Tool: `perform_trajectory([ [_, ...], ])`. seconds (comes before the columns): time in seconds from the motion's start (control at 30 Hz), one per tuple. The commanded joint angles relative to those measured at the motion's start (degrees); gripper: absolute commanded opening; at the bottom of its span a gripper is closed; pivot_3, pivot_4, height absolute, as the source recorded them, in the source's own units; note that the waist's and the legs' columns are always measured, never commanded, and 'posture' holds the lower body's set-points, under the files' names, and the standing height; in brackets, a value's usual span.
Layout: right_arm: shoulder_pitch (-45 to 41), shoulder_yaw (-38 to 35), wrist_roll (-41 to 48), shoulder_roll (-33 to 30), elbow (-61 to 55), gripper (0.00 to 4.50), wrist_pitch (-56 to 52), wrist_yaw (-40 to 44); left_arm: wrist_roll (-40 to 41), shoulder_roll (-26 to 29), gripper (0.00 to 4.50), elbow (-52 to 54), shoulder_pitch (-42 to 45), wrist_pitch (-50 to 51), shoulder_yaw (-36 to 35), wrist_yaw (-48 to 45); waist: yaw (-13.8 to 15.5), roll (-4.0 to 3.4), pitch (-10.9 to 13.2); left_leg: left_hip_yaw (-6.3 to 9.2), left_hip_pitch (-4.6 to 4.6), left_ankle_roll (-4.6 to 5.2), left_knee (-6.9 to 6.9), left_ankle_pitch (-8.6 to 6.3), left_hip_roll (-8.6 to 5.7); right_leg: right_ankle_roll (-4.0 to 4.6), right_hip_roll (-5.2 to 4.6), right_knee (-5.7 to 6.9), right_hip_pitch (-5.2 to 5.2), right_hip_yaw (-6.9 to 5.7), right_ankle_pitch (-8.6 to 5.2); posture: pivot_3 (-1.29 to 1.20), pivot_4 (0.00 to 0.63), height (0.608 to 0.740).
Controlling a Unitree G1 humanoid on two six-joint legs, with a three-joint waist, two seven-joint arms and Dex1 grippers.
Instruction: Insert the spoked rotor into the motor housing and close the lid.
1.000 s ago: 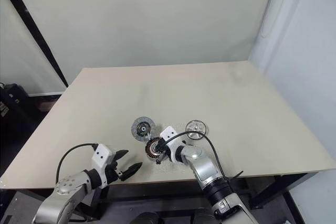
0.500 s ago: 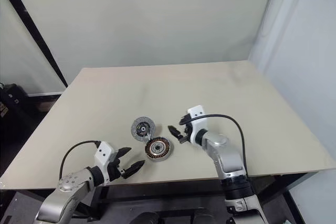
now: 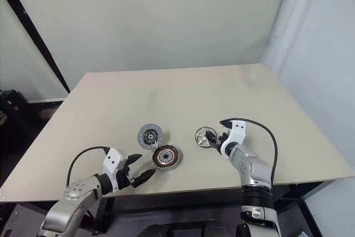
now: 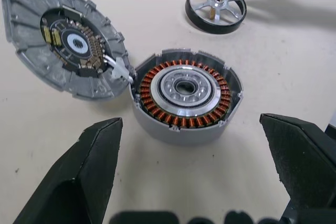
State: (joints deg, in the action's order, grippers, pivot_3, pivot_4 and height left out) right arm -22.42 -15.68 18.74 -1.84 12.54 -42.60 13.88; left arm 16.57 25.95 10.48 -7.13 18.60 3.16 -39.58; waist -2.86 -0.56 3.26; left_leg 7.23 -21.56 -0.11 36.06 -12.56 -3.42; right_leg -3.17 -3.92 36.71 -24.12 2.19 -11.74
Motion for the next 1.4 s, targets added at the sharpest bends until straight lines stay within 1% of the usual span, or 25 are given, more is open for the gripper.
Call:
perform_trajectory([
  [0.03,-3.11,-2.7,4.34,0.95,2.2,4.44,-0.48,-0.25,0.11,0.16,4.5,0.57,1.08,-1.19,-0.5,-0.41,0.0,0.0,0.0,-0.02,0.02,0.0,0.0,0.0,0.0,0.0,0.0,0.0,0.02,0.01,0.0,0.0,0.0,0.74],
  [0.3,-5.28,-5.19,7.52,1.68,7.28,4.44,-0.39,-1.5,-0.03,0.09,4.5,0.67,1.03,-1.3,-0.5,-0.41,0.0,0.0,0.0,-0.04,0.02,0.04,0.0,0.0,-0.01,0.0,0.01,0.0,0.02,0.04,0.01,0.0,0.0,0.74],
  [0.57,-5.4,-6.81,10.23,2.62,8.69,4.44,-1.38,-3.07,-0.15,0.06,4.5,0.55,0.56,-1.43,-0.58,-0.26,-0.01,-0.01,-0.01,-0.06,0.04,0.05,0.0,0.0,-0.01,0.03,0.05,0.0,0.02,0.05,0.03,0.0,0.0,0.74],
  [0.63,-5.42,-7.63,10.96,3.04,8.93,4.05,-1.27,-3.98,-0.17,0.04,4.5,0.47,0.64,-1.44,-0.57,-0.24,-0.01,-0.01,-0.01,-0.06,0.04,0.05,0.0,0.0,-0.01,0.05,0.06,0.0,0.03,0.05,0.04,0.0,0.0,0.74],
  [0.7,-5.43,-8.19,11.45,3.3,9.11,3.51,-1.12,-4.72,-0.19,0.02,4.5,0.4,0.72,-1.47,-0.54,-0.24,-0.01,-0.01,-0.01,-0.06,0.04,0.05,0.01,0.0,0.0,0.06,0.06,0.0,0.03,0.05,0.05,0.0,0.0,0.74],
  [0.97,-5.46,-9.87,13.06,4.04,9.86,0.65,-0.02,-7.03,-0.18,-0.01,4.5,-0.12,1.03,-1.74,-0.47,-0.46,-0.03,-0.01,-0.01,-0.07,0.04,0.05,0.01,0.0,-0.01,0.07,0.06,0.0,0.03,0.05,0.06,0.0,0.0,0.74],
  [1.0,-5.45,-9.99,13.24,4.08,9.91,0.37,0.01,-7.13,-0.16,0.03,4.5,-0.18,1.03,-1.8,-0.5,-0.51,-0.03,-0.01,-0.01,-0.09,0.05,0.05,0.01,0.0,-0.01,0.07,0.07,0.0,0.03,0.06,0.06,0.0,0.0,0.74],
  [1.23,-5.33,-11.62,16.94,4.83,8.15,0.38,-1.47,-7.24,0.29,0.11,4.5,-0.6,0.55,-2.3,-1.0,-0.85,-0.03,-0.02,-0.01,-0.09,0.05,0.05,0.01,0.01,0.0,0.08,0.08,0.0,0.03,0.06,0.06,0.0,0.0,0.74],
  [1.4,-4.2,-10.75,24.01,5.92,-0.53,0.38,-10.23,-6.68,1.37,0.31,4.5,-0.67,-0.9,-2.66,-2.25,-1.2,-0.05,-0.04,0.0,-0.1,0.04,0.06,0.0,0.01,0.04,0.13,0.08,0.0,0.01,0.07,0.1,0.0,0.0,0.74],
])
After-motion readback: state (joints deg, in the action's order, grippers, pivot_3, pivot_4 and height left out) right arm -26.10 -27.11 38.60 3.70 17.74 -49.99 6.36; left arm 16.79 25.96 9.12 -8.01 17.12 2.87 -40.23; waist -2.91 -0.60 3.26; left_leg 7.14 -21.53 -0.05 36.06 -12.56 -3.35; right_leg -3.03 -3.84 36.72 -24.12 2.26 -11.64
